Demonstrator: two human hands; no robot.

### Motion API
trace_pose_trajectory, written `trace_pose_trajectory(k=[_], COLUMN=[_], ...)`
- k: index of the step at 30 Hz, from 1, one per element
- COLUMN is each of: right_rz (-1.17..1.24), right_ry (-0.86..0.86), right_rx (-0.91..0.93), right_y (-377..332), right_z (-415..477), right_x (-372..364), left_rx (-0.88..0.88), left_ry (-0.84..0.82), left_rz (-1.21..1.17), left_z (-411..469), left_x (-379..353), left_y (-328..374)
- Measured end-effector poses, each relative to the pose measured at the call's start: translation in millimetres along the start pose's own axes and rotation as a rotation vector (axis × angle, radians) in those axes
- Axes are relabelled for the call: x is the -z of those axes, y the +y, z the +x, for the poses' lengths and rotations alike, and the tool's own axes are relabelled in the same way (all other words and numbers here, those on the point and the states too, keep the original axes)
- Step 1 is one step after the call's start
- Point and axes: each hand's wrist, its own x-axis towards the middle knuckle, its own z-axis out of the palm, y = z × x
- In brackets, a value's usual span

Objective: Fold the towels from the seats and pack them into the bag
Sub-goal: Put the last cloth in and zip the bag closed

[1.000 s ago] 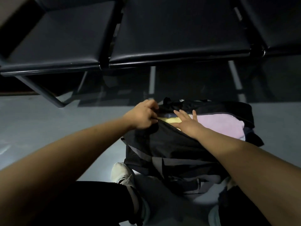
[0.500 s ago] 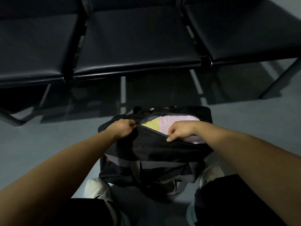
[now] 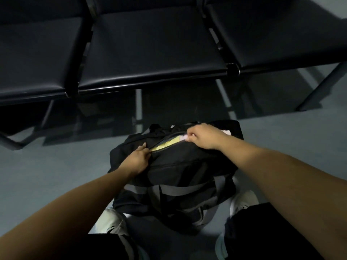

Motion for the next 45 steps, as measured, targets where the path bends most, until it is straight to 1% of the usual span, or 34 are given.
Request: trace_pose_trajectory(k=[3,4,5,6,8,9,11,13,14,16,19,22,23,25,26,30,32,33,35,39,42,45], right_rz=[0.067,0.085,0.09,0.084,0.055,0.041,0.005,-0.017,-0.022,-0.045,-0.111,-0.153,-0.162,-0.183,-0.183,-0.064,-0.016,-0.022,-0.072,-0.147,-0.162,-0.184], right_ry=[-0.237,-0.295,-0.336,-0.357,-0.347,-0.328,-0.277,-0.256,-0.272,-0.361,-0.507,-0.591,-0.593,-0.526,-0.457,-0.107,-0.011,0.017,0.067,0.216,0.286,0.414], right_rx=[-0.12,-0.148,-0.16,-0.159,-0.134,-0.114,-0.086,-0.085,-0.098,-0.145,-0.232,-0.255,-0.248,-0.211,-0.184,-0.117,-0.147,-0.18,-0.218,-0.181,-0.161,-0.143], right_y=[36,46,53,57,59,57,54,55,57,63,65,61,60,56,55,58,66,70,76,82,86,87], right_z=[-9,-11,-11,-10,-6,-5,-6,-11,-14,-22,-34,-38,-37,-35,-35,-30,-28,-26,-23,-10,-6,-11], right_x=[-15,-12,-9,-4,0,0,-6,-14,-15,-10,7,19,21,24,26,23,11,-1,-31,-69,-71,-79], left_rx=[0.039,0.048,0.033,-0.018,-0.207,-0.295,-0.349,-0.317,-0.292,-0.247,-0.213,-0.207,-0.211,-0.225,-0.232,-0.251,-0.251,-0.245,-0.225,-0.145,-0.2,-0.244], left_ry=[0.086,0.091,0.089,0.093,0.101,0.07,-0.044,-0.136,-0.167,-0.202,-0.209,-0.203,-0.201,-0.195,-0.188,-0.139,-0.052,-0.001,0.046,0.091,0.144,0.153], left_rz=[-0.051,-0.027,0.046,0.153,0.31,0.32,0.268,0.274,0.288,0.299,0.262,0.241,0.24,0.243,0.24,0.138,0.03,-0.017,-0.053,0.028,0.13,0.166], left_z=[2,3,4,7,14,18,26,33,35,36,35,33,33,34,34,38,37,35,29,33,56,78], left_x=[-5,-6,-4,-2,3,5,4,-3,-6,-10,-13,-19,-21,-23,-22,-20,-16,-14,-9,0,8,8], left_y=[-5,-4,-2,0,8,14,26,34,37,44,54,54,53,48,47,30,24,23,27,43,60,81])
